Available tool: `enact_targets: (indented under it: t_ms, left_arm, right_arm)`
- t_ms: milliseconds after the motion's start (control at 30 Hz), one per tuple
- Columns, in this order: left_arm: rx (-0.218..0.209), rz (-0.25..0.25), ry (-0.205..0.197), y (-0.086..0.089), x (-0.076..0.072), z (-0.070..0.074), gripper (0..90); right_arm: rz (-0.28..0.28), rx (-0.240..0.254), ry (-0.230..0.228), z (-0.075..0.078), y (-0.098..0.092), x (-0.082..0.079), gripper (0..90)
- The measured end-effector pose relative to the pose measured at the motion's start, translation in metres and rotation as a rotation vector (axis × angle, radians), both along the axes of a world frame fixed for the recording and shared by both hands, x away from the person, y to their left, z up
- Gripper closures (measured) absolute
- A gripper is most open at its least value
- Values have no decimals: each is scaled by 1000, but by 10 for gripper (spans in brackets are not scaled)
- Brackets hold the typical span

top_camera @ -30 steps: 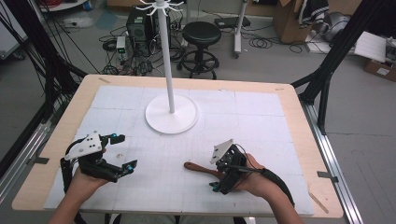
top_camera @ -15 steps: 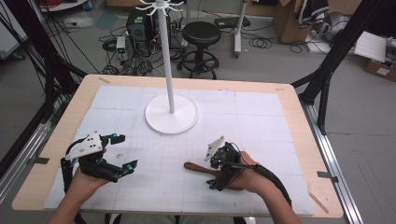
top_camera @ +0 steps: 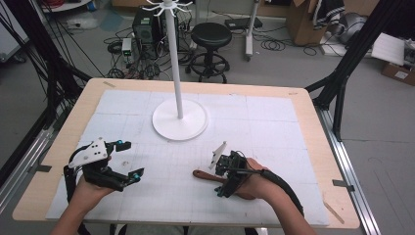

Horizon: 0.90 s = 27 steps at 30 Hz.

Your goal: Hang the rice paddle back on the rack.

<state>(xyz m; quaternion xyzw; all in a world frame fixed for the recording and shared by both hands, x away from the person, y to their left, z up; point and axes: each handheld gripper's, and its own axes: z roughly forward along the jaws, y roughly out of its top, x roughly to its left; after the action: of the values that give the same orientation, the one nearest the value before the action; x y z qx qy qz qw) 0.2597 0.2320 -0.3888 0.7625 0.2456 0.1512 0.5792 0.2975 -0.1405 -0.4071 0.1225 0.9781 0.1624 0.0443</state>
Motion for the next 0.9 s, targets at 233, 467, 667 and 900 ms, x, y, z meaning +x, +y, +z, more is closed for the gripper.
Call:
enact_targets:
  t_ms: [233,467,667,900]
  left_arm:
    - [3,-2,0,0,0,0,17]
    - [1,-2,0,0,0,0,17]
    - [0,-5,2,-1,0,0,17]
    - [1,-6,3,-1,0,0,17]
  right_arm:
    - [-6,-29,21,-1,2,1,242]
    - [14,-54,42,-3,5,2,375]
    - [10,-86,40,-3,10,3,459]
    - [-7,-121,41,-4,17,4,539]
